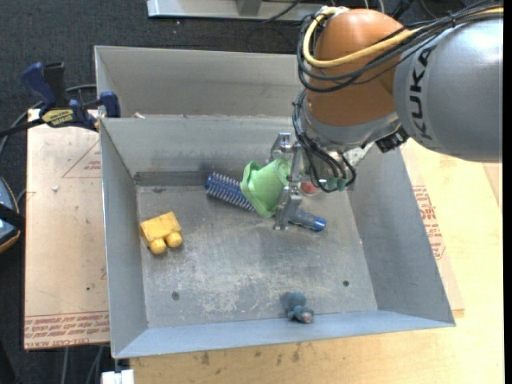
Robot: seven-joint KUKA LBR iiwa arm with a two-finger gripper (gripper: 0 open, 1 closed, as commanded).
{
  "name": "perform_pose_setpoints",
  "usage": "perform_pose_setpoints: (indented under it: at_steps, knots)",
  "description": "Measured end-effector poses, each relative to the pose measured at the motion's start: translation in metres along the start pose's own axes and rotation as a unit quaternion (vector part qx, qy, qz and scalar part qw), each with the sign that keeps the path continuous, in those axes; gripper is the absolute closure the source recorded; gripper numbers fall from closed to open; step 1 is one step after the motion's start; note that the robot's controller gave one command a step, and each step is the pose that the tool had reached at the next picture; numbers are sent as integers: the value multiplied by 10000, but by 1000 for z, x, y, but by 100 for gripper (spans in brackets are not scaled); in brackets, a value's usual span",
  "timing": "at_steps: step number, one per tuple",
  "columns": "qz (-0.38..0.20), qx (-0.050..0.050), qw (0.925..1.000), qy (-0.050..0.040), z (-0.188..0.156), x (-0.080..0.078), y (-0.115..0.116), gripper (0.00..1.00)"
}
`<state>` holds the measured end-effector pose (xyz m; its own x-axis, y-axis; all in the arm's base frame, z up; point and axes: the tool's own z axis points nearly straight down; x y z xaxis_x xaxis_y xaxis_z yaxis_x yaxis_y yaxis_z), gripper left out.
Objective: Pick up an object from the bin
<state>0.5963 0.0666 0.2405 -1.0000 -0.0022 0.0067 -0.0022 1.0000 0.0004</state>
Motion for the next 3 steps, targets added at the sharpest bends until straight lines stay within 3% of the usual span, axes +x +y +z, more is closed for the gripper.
perform_pose_setpoints:
  at_steps: [1, 2, 3]
  knots:
    - [660, 12, 9978, -4, 74, 27, -112, 0]
    - [956, -6, 9954, -64, 144, -16, -96, 0]
    - [-561, -1, 9984, -25, 124, -54, -60, 0]
